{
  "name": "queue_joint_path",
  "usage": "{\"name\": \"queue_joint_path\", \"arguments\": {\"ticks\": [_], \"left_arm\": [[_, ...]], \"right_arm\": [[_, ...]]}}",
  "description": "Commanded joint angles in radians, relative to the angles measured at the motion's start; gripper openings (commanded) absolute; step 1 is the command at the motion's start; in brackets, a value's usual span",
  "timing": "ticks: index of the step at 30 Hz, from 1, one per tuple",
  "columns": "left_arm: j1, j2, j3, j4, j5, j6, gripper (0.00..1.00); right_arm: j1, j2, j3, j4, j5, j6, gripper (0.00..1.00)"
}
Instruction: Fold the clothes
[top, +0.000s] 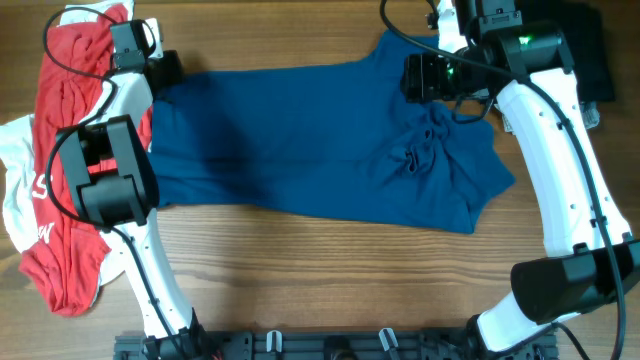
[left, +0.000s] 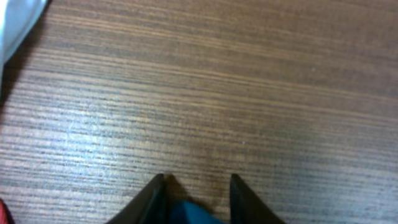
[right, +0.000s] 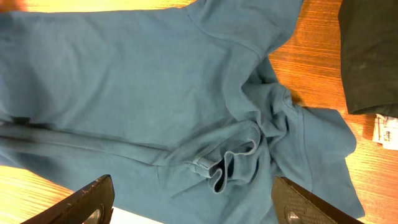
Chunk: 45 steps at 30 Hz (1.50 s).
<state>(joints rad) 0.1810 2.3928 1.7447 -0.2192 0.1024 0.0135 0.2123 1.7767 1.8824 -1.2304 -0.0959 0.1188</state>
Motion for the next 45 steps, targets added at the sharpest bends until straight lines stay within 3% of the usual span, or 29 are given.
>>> {"name": "queue_joint_path", "arguments": {"ticks": [1, 3, 6, 10, 22, 28, 34, 45], "left_arm": [[-0.009, 0.048, -0.008, -0.025, 0.008, 0.001, 0.12], [-0.009, 0.048, -0.008, -0.033, 0.008, 0.001, 0.04], [-0.009, 0.03, -0.008, -0.058, 0.008, -0.006, 0.04], [-0.008, -0.066, -0.005, -0.146, 0.008, -0.025, 0.04], [-0.009, -0.351, -0.005, -0.325, 0.001, -0.101, 0.04], [-0.011, -0.353, -0.005, -0.367, 0.0, -0.101, 0.04], [-0.011, -0.353, -0.005, -0.406, -0.018, -0.101, 0.04], [-0.011, -0.353, -0.005, -0.421, -0.052, -0.101, 0.04]], "right_arm": [[-0.002, 0.017, 0.02, -0.002, 0.013, 0.015, 0.81], [-0.002, 0.017, 0.02, -0.001, 0.013, 0.015, 0.81], [-0.002, 0.017, 0.02, -0.001, 0.013, 0.014, 0.81], [-0.002, 0.016, 0.02, 0.018, 0.014, 0.014, 0.73], [-0.002, 0.039, 0.02, 0.183, 0.089, -0.048, 0.78], [-0.011, 0.223, 0.02, 0.36, 0.155, -0.06, 0.79], [-0.101, 0.426, 0.02, 0.596, 0.15, 0.125, 0.79], [-0.241, 0.637, 0.02, 0.887, -0.063, 0.175, 0.74]]}}
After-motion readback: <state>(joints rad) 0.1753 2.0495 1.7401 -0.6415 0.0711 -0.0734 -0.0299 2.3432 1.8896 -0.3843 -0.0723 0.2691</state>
